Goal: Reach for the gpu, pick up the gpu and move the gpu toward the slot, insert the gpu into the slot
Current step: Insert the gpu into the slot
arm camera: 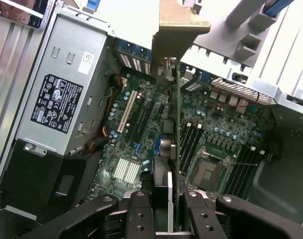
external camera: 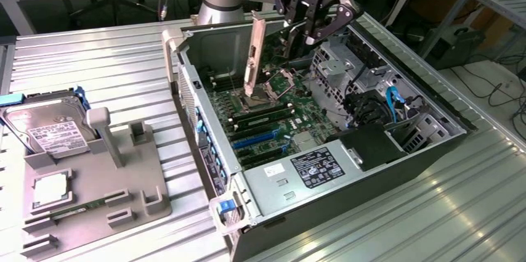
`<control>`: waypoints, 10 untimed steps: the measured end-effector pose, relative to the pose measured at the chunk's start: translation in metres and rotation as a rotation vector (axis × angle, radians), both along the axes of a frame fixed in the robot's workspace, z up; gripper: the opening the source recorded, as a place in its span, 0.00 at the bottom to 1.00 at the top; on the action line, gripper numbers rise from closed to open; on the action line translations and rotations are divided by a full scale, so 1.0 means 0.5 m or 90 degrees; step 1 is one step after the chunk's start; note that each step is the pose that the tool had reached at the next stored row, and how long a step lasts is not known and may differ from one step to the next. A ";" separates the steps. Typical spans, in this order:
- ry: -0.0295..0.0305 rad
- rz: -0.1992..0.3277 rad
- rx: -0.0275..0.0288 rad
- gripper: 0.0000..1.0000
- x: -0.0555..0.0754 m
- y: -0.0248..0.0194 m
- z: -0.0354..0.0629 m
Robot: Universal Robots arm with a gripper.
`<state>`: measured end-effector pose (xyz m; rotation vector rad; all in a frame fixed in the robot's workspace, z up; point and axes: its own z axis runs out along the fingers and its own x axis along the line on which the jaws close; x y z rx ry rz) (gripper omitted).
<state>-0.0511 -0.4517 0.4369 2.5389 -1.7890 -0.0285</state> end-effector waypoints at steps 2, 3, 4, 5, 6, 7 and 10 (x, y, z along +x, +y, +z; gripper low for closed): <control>0.0000 -0.020 0.0001 0.28 0.000 -0.0002 -0.002; 0.0000 -0.031 0.0001 0.28 0.000 -0.0002 -0.003; 0.0000 -0.042 0.0001 0.28 0.000 -0.0001 -0.004; 0.0000 -0.053 0.0000 0.28 0.000 -0.0001 -0.006; 0.0000 -0.065 0.0001 0.28 0.000 -0.0002 -0.007; 0.0000 -0.077 0.0001 0.28 0.000 -0.0002 -0.009; 0.0000 -0.108 0.0000 0.28 0.000 -0.0001 -0.014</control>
